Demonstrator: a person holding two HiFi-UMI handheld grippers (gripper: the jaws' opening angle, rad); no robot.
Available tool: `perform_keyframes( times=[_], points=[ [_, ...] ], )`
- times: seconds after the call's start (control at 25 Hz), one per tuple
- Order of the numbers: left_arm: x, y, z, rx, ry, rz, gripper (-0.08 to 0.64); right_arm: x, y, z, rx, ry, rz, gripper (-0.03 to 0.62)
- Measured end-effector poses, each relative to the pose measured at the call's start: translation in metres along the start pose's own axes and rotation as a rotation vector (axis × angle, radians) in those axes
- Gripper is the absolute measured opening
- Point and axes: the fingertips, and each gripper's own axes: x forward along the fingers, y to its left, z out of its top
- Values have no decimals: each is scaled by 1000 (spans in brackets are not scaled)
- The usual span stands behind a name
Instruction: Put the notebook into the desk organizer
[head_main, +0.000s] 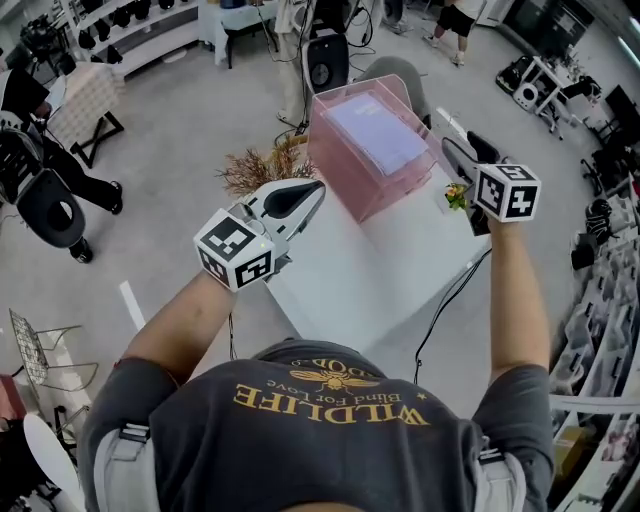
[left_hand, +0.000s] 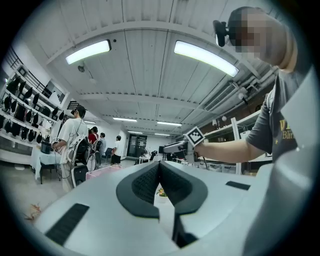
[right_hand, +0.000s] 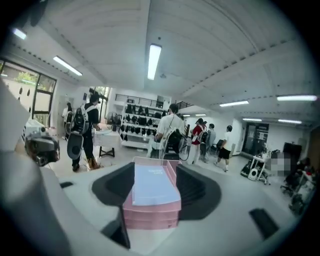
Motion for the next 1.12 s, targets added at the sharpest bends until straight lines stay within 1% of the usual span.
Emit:
perform_keyframes(
  times=[0.08,0.28,0.44,0.52,0.64,0.76,0.88,0.92,1.0,1.12],
  points=[
    [9,-21,-4,2,5,15,0,-38,-2,-2,34,-68,28,257],
    [26,-88,-10,-13,-10,73,0,-130,-4,-24,100,-186,116,201],
    [31,-134,-18,-15,-9,108,1,-188,3,-51,139,-269,188,142],
    [29,-153,-23,-11,3,120,0,-212,10,-66,169,-300,225,116],
    [23,-173,-28,-7,20,135,0,-236,23,-93,204,-314,257,79],
    [11,-180,-31,8,32,143,0,-247,43,-115,238,-321,271,49],
    [-8,-176,-33,12,27,140,0,-251,68,-130,261,-323,262,18],
    [-15,-173,-35,5,24,135,0,-250,77,-134,258,-318,253,4],
    [-29,-165,-43,-18,33,120,0,-246,94,-142,263,-307,232,2],
    [-51,-152,-55,-44,69,92,0,-239,119,-150,299,-299,202,1]
  ],
)
